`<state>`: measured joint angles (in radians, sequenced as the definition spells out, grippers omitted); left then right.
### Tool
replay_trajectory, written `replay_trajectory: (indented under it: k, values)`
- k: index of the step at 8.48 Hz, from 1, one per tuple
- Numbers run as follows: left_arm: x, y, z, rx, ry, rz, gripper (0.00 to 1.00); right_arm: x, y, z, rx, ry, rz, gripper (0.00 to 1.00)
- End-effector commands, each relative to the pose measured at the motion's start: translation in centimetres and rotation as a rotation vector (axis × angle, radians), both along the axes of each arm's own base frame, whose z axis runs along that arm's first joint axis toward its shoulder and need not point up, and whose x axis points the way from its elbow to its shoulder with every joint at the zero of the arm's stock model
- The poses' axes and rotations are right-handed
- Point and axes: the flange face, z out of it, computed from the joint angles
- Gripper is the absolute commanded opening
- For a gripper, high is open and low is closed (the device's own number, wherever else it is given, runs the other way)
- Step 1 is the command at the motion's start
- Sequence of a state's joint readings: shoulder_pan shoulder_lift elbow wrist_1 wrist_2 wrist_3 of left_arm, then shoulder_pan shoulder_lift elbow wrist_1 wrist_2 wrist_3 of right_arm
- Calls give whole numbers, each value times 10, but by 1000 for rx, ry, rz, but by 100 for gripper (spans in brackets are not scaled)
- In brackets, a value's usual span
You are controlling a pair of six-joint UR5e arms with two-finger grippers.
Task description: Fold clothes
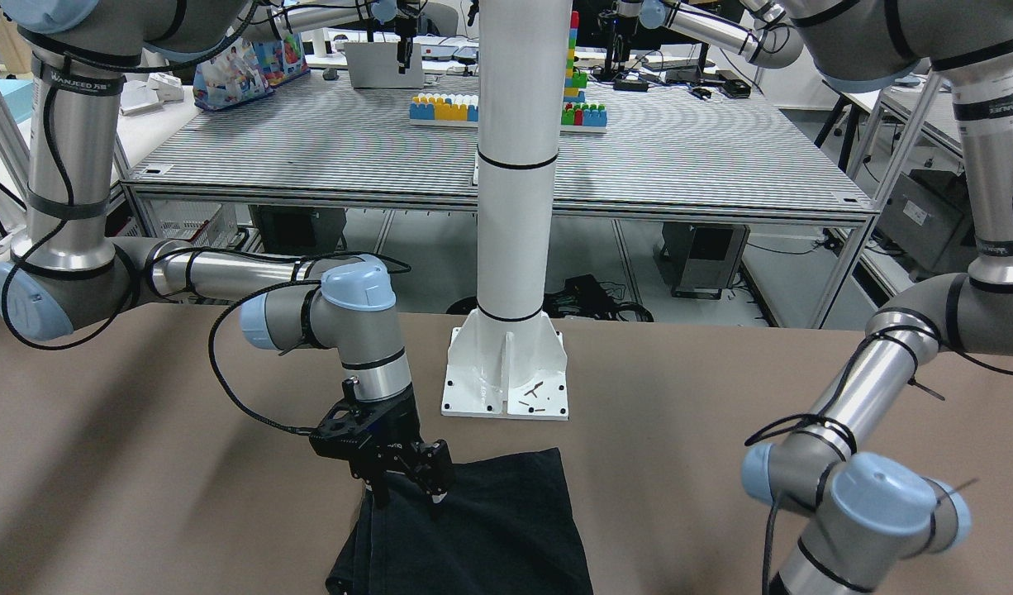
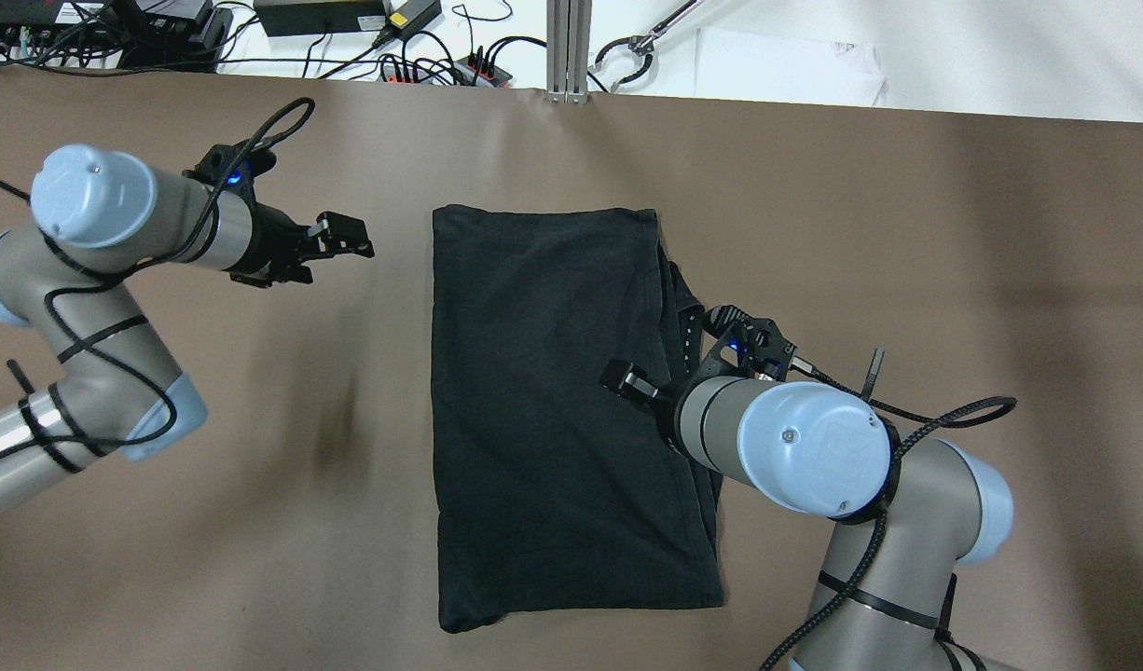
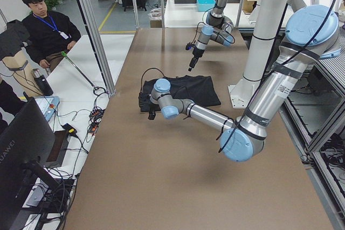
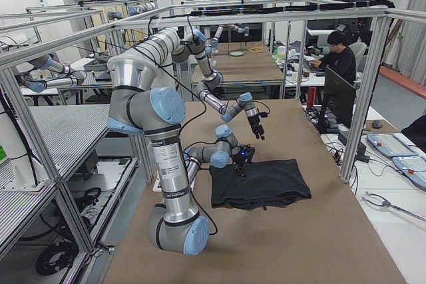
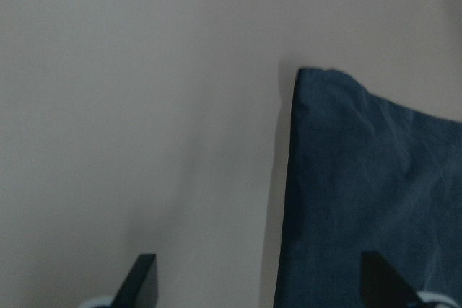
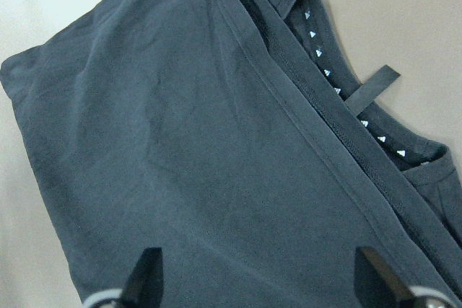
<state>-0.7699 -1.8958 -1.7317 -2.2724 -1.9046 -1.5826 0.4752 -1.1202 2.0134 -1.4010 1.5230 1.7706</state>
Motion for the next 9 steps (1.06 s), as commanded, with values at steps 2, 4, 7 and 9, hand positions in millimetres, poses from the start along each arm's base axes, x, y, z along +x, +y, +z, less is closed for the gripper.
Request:
replay_trajectory:
  k: [2,4,7,9]
  values:
    - [69,180,-34,-118,147,-34,100,-3,0,8,9,-22,16,94]
    - [120,253,-35,-69,133,-40,100,-7,0,11,14,-21,24,94]
    - [176,271,-17,-78,86,-32,100,-19,12,9,36,-13,36,94]
    - [197,269,-11,-81,68,-34,100,-19,12,11,37,-9,38,94]
